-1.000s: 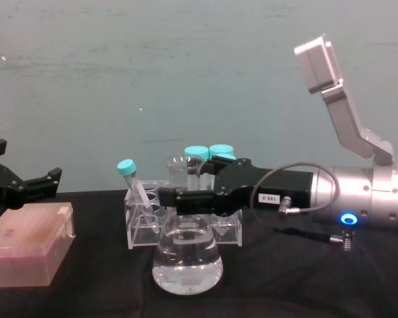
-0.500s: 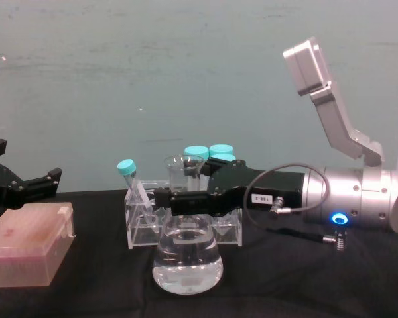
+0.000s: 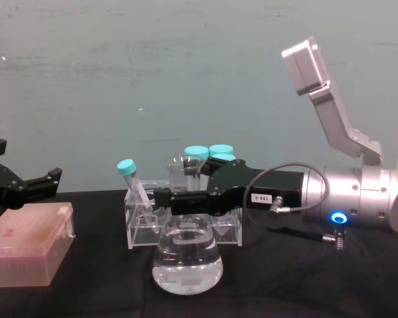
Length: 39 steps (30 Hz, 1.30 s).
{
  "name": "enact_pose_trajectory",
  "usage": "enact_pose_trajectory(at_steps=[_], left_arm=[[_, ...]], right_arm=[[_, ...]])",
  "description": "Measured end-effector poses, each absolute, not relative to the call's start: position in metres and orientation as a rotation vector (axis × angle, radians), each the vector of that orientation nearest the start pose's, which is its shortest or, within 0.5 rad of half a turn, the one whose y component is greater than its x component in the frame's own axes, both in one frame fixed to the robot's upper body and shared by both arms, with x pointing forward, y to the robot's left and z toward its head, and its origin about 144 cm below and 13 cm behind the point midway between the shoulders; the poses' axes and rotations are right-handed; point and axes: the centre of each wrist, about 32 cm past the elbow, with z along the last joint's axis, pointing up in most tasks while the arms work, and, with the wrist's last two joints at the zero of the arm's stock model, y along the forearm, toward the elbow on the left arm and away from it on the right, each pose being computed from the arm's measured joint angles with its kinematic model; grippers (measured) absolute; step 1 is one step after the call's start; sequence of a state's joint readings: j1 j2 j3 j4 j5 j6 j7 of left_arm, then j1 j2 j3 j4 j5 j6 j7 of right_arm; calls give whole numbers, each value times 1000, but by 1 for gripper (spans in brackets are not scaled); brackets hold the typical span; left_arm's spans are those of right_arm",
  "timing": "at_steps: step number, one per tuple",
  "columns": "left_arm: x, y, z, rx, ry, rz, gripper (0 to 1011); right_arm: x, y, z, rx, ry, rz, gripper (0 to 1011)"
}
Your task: Place the experimental apparatus aside using one hand.
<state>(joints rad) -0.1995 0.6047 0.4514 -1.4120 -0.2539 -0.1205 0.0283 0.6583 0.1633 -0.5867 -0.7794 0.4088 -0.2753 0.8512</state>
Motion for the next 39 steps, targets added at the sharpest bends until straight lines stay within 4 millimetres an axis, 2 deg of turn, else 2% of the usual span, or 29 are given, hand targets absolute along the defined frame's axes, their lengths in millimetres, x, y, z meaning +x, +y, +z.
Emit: enact_pose_trajectory(at_steps=[10, 13, 15, 17, 18, 21, 22, 24, 25, 28, 30, 39], left_arm=[[489, 310, 1140, 304, -285, 1248, 1000], [489, 310, 1140, 304, -285, 1248, 1000], [489, 310, 1140, 305, -285, 1248, 1000], [489, 310, 1140, 304, -285, 1248, 1000], [489, 310, 1140, 305, -285, 1248, 1000], [489, 310, 1140, 304, -285, 1248, 1000], [489, 310, 1140, 304, -285, 1248, 1000], [489, 310, 1140, 304, -285, 1248, 1000], [489, 310, 1140, 305, -285, 1248, 1000], [489, 310, 1140, 305, -285, 1248, 1000], [489, 310, 1140, 304, -285, 1248, 1000], [489, 310, 1140, 304, -285, 1248, 1000]], right_arm=[[609, -188, 1135, -46, -54, -422, 985], [609, -188, 1135, -46, -54, -422, 938], [609, -188, 1135, -46, -54, -422, 863], [609, -188, 1135, -45, -54, -422, 829], [609, -188, 1135, -45, -54, -422, 776], [609, -188, 1135, -45, -54, -421, 721], [609, -188, 1135, -45, -54, -421, 661], [609, -188, 1135, -45, -54, -421, 627], [609, -188, 1135, -45, -54, -421, 567], [609, -188, 1135, -45, -54, -421, 483], [609, -188, 1135, -45, -54, -421, 451], [608, -189, 1135, -46, -60, -420, 450]])
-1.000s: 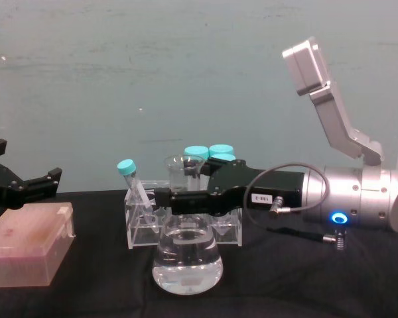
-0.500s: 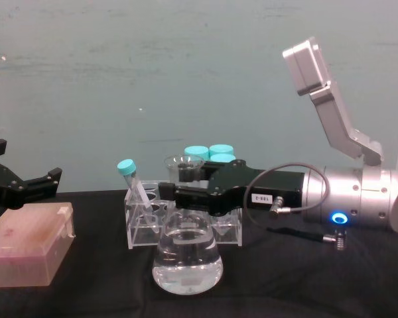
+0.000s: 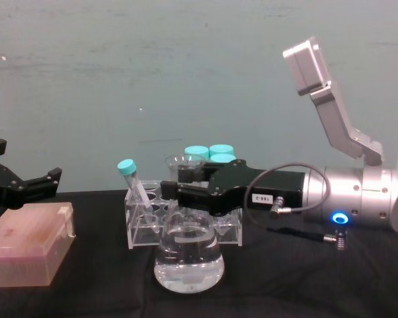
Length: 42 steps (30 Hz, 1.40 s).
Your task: Place the experimental apparatus aside using one hand.
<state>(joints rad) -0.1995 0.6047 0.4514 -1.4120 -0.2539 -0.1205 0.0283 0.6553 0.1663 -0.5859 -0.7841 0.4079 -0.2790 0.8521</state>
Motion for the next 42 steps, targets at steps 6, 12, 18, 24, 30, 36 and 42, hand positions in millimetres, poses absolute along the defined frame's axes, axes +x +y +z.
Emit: enact_pose_trajectory(at_steps=[6, 12, 18, 24, 30, 36, 42], left_arm=[[489, 310, 1140, 304, -285, 1248, 1000], [489, 310, 1140, 304, -285, 1248, 1000], [489, 310, 1140, 304, -285, 1248, 1000], [489, 310, 1140, 304, -285, 1248, 1000], [489, 310, 1140, 305, -285, 1248, 1000], [489, 310, 1140, 305, -285, 1248, 1000], [489, 310, 1140, 304, -285, 1248, 1000]], right_arm=[[606, -191, 1136, -44, -65, -420, 450], [601, -196, 1141, -35, -71, -429, 450], [595, -203, 1147, -25, -68, -439, 450], [589, -214, 1150, -21, -64, -460, 450], [580, -228, 1152, -11, -69, -507, 450], [572, -243, 1155, -4, -77, -559, 450], [567, -260, 1157, -11, -80, -647, 450]])
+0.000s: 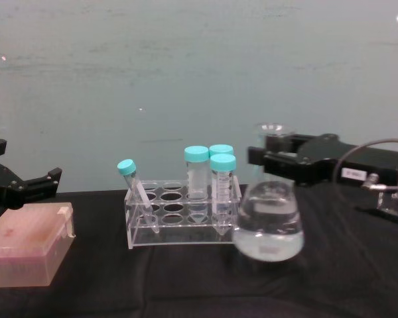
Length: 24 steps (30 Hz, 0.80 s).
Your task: Place the experimental apparatus aside using one hand.
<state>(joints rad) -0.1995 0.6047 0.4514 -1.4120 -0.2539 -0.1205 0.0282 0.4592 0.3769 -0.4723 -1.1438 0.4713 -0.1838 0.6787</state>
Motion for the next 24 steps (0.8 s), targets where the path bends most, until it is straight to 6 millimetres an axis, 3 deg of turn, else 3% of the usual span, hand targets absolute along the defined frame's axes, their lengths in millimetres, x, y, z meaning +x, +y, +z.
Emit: enact_pose_trajectory(at_steps=[24], left_arm=[[489, 310, 1140, 304, -285, 1248, 1000]], right_arm=[[551, -307, 1155, -39, -73, -979, 450]])
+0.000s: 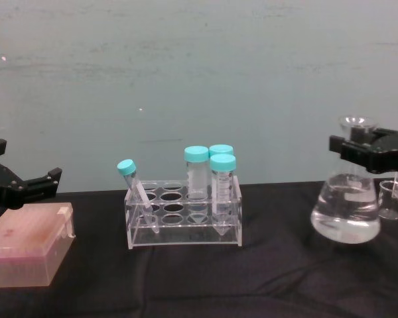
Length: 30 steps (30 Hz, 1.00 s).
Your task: Place the experimental apparatus aside using one hand.
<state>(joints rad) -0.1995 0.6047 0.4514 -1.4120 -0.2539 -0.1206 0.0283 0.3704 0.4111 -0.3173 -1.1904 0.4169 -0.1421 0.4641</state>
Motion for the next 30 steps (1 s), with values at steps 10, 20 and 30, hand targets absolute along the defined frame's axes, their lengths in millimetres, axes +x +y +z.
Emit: enact_pose_trajectory(at_steps=[10, 20, 30], left_arm=[[489, 310, 1140, 304, -285, 1248, 1000], [489, 310, 1140, 304, -285, 1248, 1000], [489, 310, 1140, 304, -285, 1248, 1000]], right_arm=[[542, -321, 1153, -61, -74, -1080, 450], [531, -323, 1147, -75, -66, -1179, 450], [525, -315, 1142, -96, -70, -1235, 450]])
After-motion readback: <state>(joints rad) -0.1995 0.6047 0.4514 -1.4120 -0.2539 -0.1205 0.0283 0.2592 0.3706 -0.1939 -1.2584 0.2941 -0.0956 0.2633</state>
